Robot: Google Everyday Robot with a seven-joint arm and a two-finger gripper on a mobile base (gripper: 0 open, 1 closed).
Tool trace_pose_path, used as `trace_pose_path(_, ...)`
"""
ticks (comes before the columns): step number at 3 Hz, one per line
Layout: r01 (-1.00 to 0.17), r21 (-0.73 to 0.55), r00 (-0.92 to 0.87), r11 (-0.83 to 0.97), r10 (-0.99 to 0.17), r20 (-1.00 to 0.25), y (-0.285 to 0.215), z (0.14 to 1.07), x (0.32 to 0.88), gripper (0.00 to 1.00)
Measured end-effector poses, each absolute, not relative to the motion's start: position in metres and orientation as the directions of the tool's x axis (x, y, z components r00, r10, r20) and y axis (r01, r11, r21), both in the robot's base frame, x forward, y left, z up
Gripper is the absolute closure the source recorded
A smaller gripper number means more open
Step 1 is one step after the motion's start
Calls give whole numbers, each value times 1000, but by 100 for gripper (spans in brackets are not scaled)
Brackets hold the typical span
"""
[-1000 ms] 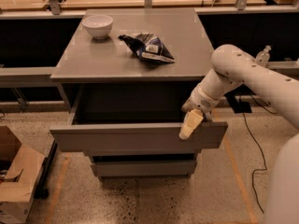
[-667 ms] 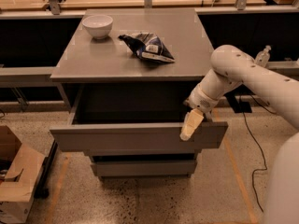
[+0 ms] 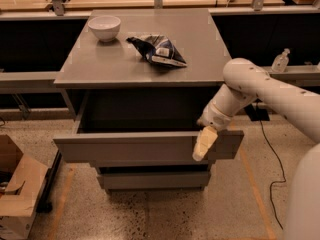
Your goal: Open top drawer
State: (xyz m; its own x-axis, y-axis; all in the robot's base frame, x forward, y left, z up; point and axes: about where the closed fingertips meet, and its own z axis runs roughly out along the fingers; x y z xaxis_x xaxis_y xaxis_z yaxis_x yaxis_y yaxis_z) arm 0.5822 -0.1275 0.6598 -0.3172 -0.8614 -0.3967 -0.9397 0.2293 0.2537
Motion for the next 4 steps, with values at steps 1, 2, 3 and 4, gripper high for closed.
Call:
trace_pose_path(1,-879,367,-439,304,-817,-375,-143,636,536,0)
trace_pose_path(2,-879,367,-439,304,-817,-375,-139,651,535,0)
trace_pose_path(3,-879,367,-439,304,-817,-375,-139,651,535,0)
trace_pose_path(4,-876,383,-435,294,-824,-362,-136,648,538,0)
